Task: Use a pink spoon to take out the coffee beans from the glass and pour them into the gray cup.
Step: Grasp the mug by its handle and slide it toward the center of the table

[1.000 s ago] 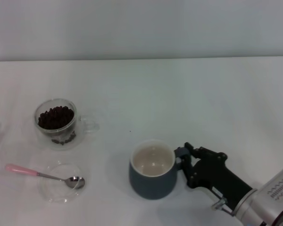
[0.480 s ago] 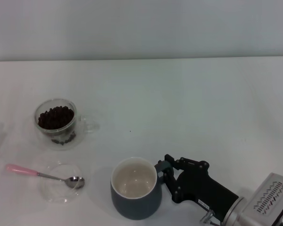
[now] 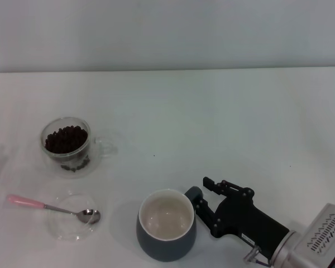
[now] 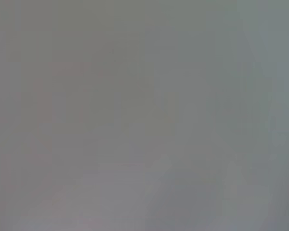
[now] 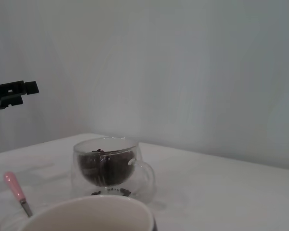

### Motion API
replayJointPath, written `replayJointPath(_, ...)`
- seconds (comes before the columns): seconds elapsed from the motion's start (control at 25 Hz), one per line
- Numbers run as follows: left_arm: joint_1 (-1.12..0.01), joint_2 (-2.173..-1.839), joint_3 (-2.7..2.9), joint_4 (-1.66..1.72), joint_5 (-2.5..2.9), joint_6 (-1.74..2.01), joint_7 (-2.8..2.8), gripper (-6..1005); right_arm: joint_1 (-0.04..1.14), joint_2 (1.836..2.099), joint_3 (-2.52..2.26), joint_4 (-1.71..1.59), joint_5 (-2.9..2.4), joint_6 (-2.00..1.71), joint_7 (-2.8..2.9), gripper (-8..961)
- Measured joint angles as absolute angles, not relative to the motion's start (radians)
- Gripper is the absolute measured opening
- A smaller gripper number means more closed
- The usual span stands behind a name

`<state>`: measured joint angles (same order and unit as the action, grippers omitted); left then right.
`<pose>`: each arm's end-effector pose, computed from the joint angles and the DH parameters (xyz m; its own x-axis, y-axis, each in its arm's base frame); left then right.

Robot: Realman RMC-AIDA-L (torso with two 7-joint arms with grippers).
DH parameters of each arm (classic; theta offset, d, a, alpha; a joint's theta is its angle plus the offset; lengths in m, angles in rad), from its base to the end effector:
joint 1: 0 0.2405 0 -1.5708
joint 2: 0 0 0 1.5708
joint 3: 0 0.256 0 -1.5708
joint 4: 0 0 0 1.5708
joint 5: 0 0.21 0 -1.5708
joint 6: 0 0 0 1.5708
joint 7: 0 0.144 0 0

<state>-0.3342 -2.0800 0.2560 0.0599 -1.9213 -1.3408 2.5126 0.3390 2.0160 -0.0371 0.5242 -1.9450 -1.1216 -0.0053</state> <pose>-0.3743 0.2816 0.0227 0.4604 -0.0373 0.8869 0.8821 -0.0930 -0.4618 0.2867 0.2221 -0.1252 0.7515 -0.1734 -0.6365 -0.5827 -0.6268 -0.5173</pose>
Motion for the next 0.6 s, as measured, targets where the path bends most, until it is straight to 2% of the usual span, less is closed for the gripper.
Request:
replayJointPath(0.2,-0.335,-2.08,0.253,0.06,-1.924,-1.352,2.513,861,0.336,2.012,-0.044,0.516,-1.945,-1.137,0.003,395)
replayJointPath(0.32,-0.333,-2.08,0.251,0.06,-1.924,-1.356,2.513,862,0.334,2.007,-0.054,0.511,-1.95,-1.153,0.027,617)
replayJointPath(0.6,-0.335,-2.08,0.251,0.06,-1.924,-1.362,2.512,862,0.325,2.002,-0.097,0.398,-2.035,-1.225,0.247,781)
